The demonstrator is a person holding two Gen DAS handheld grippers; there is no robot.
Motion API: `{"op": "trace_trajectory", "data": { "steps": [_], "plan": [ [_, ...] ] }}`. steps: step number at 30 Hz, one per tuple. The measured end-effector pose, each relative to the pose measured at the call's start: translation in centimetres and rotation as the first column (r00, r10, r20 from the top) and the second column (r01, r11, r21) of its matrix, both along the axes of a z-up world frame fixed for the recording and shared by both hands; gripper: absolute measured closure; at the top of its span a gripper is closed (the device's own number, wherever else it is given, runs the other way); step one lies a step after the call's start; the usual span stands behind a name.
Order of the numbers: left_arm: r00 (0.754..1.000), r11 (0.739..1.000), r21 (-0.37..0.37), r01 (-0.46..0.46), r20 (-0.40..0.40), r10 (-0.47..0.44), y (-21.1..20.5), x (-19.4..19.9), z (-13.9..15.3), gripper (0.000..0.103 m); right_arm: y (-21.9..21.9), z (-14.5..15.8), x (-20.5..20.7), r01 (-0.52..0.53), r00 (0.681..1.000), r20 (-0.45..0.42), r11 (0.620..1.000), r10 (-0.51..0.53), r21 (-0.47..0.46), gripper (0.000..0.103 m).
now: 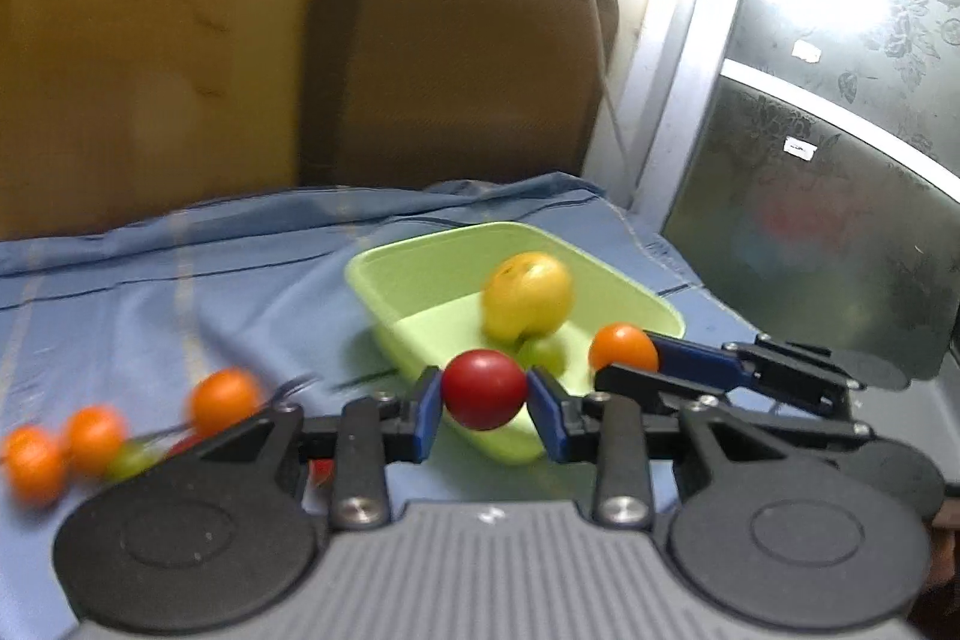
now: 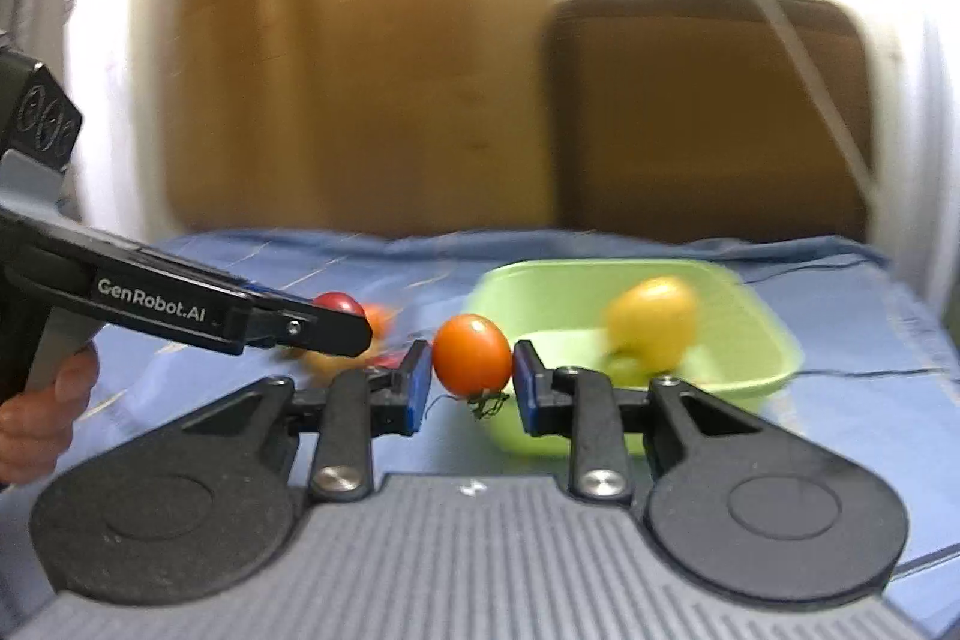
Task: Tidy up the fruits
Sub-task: 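Lower both tomatoes into the green basket and open both grippers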
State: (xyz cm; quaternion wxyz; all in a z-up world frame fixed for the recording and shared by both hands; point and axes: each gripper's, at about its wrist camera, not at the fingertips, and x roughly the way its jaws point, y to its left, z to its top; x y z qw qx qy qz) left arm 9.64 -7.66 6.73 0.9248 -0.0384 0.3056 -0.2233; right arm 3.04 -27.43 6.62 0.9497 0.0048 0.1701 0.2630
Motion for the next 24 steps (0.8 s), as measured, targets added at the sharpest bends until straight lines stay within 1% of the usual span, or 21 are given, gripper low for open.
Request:
{"op": "trace_trajectory", "data": {
  "steps": [4,5,7,12,13,18,19,20,22,24],
  "plan": [
    [1.0,0.999,0.033,0.009,-0.025,-0.008,-2.8,2.7,-1.2,0.072,-2.0,-0.6,3.0,0.092,0.996,-0.007,0.996,-0.092,-0.019,0.071],
    [0.999,0.999,0.037,0.012,-0.033,-0.011,-3.4,3.1,-1.5,0.072,-2.0,-0.6,3.0,0.092,0.996,-0.007,0.996,-0.092,-0.019,0.071],
    [0.999,0.999,0.039,0.021,-0.04,-0.019,-4.0,3.5,-2.0,0.073,-2.6,-1.2,4.3,0.116,0.993,-0.022,0.993,-0.117,-0.029,0.071],
    [1.0,0.998,0.064,0.005,-0.026,-0.003,-4.4,3.8,-2.7,0.071,-2.8,-2.1,4.9,0.126,0.991,-0.034,0.991,-0.127,-0.032,0.071],
    [1.0,0.998,0.069,0.001,-0.025,0.001,-4.4,3.9,-2.7,0.069,-2.8,-2.1,4.9,0.126,0.991,-0.028,0.991,-0.127,-0.032,0.07],
    [1.0,0.999,0.049,-0.004,-0.022,0.005,-4.0,3.9,-2.6,0.067,-2.6,-2.3,5.1,0.139,0.99,-0.008,0.99,-0.139,-0.03,0.07],
    [1.0,0.999,0.044,-0.008,-0.019,0.009,-3.9,3.7,-2.5,0.065,-2.8,-2.4,5.1,0.141,0.99,-0.01,0.99,-0.141,-0.023,0.068],
    [1.0,0.999,0.039,-0.014,-0.013,0.014,-3.7,3.5,-2.4,0.059,-2.9,-2.4,5.1,0.144,0.989,-0.008,0.989,-0.145,-0.015,0.063],
    [1.0,1.0,0.019,-0.017,0.005,0.017,-3.1,2.5,-1.9,0.056,-3.5,-2.2,4.7,0.17,0.985,0.004,0.985,-0.17,0.017,0.057],
    [0.999,1.0,0.01,-0.019,0.03,0.019,-2.2,1.4,-1.3,0.056,-3.7,-2.2,4.7,0.177,0.984,0.007,0.984,-0.177,0.029,0.057]
  ]
}}
